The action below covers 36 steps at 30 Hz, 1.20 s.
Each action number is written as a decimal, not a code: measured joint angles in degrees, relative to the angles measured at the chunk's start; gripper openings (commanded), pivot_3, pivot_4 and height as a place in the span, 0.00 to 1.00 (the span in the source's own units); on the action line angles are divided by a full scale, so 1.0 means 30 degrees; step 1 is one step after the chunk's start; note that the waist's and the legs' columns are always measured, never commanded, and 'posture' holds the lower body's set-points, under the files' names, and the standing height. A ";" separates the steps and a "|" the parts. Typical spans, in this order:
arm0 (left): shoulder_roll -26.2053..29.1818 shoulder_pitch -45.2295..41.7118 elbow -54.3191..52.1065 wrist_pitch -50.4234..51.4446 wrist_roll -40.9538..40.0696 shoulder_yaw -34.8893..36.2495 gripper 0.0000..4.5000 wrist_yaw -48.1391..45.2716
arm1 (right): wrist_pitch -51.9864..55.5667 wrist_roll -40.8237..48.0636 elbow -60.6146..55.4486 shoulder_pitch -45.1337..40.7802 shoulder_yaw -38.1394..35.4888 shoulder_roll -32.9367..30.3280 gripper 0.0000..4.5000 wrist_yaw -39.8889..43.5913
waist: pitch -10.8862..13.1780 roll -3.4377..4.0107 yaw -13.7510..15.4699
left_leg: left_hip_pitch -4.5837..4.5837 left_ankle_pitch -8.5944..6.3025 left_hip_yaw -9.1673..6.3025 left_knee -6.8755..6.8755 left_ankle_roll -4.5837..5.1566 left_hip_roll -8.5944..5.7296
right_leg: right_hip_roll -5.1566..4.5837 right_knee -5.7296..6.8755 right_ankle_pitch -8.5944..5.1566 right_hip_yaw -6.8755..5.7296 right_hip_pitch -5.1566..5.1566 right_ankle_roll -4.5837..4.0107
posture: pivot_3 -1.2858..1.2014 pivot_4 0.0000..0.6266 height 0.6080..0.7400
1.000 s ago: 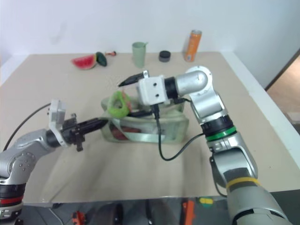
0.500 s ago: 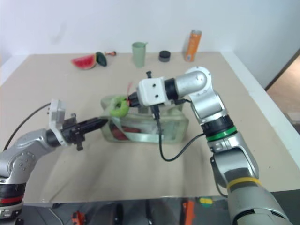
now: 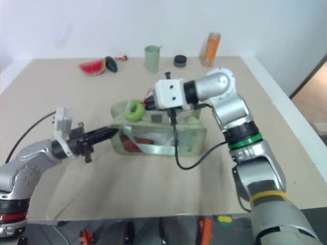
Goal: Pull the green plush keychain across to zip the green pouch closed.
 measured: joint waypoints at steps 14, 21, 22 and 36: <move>-0.0360 -0.0317 0.0210 -0.0129 0.0238 -0.0243 0.00 -0.0262 | 0.2277 0.0101 -0.0189 0.3068 -0.2830 -0.9399 0.05 0.1401 | 0.0006 0.0006 0.0023 | -0.0001 -0.0046 0.0019 0.0007 0.0080 -0.0066 | -0.0051 -0.0029 -0.0026 0.0032 0.0012 0.0007 | 0.52 0.24 1.00; -0.0658 -0.0711 0.0190 -0.0109 0.0221 -0.1204 0.00 -0.0724 | -0.0680 -0.1671 0.0838 0.6786 -0.2834 -1.1172 0.05 -0.1371 | -0.0002 -0.0008 0.0029 | 0.0000 -0.0048 0.0025 0.0008 0.0076 -0.0077 | -0.0062 -0.0027 -0.0041 0.0031 0.0026 0.0032 | 0.52 0.24 1.00; -0.0656 -0.0720 0.0238 -0.0089 0.0194 -0.1204 0.00 -0.0770 | -0.0684 -0.1742 0.0582 0.7947 -0.2841 -1.1135 0.05 -0.1927 | 0.0000 -0.0004 0.0033 | -0.0002 -0.0048 0.0020 0.0006 0.0075 -0.0080 | -0.0069 -0.0027 -0.0043 0.0031 0.0024 0.0036 | 0.52 0.24 1.00; -0.0645 -0.0958 0.0821 0.1117 -0.0269 -0.0620 0.00 0.0088 | 0.1807 -0.1575 -0.1772 1.1490 -0.3128 -0.6764 0.05 -0.4618 | -0.0032 -0.0046 -0.0084 | 0.0123 0.0019 0.0013 0.0031 -0.0003 -0.0026 | 0.0048 -0.0003 0.0025 0.0042 0.0089 0.0120 | 0.52 0.24 1.00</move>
